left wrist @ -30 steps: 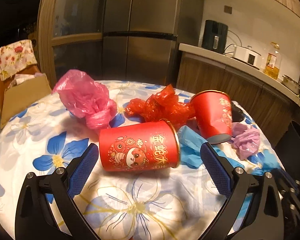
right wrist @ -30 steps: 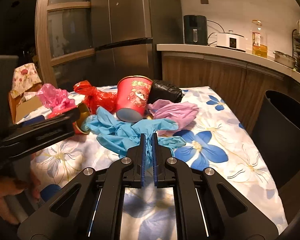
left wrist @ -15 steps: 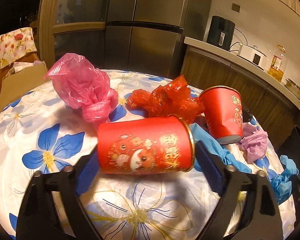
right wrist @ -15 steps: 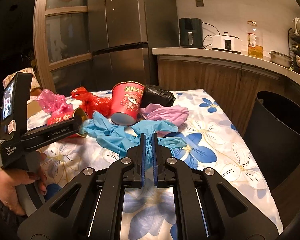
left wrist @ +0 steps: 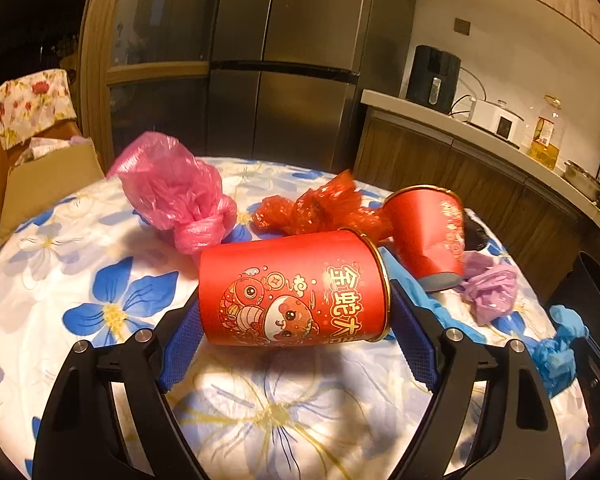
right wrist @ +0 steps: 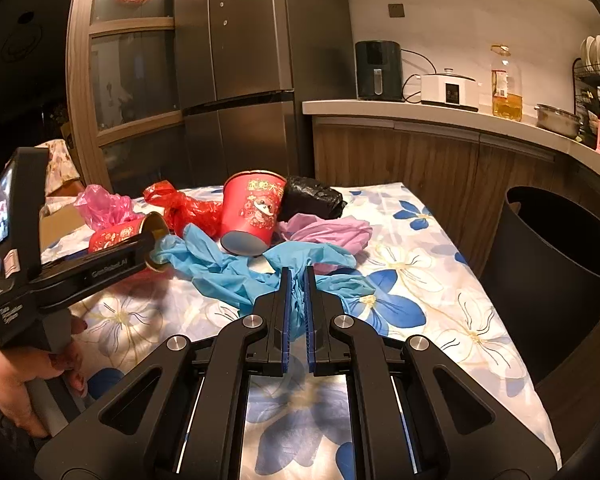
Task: Collect trash
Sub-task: 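Grasp the large red printed can with the left gripper while the right holds the gloves, then carry the red can and blue gloves over the black bin with both grippers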
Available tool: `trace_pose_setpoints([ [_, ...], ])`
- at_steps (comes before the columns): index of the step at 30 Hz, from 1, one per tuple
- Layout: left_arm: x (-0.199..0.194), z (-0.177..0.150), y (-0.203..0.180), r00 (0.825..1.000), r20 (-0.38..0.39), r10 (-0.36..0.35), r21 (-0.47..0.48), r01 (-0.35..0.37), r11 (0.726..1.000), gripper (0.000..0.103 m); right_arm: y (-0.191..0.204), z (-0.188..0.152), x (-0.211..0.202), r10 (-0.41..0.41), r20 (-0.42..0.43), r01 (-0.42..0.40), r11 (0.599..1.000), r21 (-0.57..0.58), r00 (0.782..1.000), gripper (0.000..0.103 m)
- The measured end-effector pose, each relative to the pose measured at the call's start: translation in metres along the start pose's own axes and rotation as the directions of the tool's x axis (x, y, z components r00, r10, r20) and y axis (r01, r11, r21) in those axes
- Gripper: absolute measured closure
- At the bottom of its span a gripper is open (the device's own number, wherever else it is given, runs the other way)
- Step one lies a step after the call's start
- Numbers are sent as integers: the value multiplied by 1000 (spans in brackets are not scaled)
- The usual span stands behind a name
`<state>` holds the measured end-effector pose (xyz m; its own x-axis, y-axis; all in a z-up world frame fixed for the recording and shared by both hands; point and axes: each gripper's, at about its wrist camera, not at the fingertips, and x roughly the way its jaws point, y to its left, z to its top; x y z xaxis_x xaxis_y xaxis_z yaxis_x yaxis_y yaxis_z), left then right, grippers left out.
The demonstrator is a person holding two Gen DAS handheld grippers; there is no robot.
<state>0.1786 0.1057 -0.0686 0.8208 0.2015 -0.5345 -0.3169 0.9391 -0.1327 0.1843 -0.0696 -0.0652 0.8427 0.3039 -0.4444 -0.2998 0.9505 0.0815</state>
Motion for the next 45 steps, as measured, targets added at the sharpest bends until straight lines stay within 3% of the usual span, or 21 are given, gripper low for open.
trace_pose_setpoints([
  [8, -38, -5, -17, 999, 44, -11, 23, 10, 1000, 21, -13, 6, -26, -10, 46, 10, 1000, 9, 999, 97],
  [22, -85, -2, -80, 987, 124, -106, 103, 93, 990, 21, -66, 18, -70, -82, 121, 76, 996, 46, 989, 98],
  [34, -88, -1, -172, 964, 123, -237, 214, 207, 954, 21, -134, 35, -87, -196, 165, 183, 979, 93, 967, 98],
  [45, -86, -1, -241, 936, 107, -337, 265, 300, 917, 21, -197, 41, -100, -309, 183, 284, 946, 154, 933, 98],
])
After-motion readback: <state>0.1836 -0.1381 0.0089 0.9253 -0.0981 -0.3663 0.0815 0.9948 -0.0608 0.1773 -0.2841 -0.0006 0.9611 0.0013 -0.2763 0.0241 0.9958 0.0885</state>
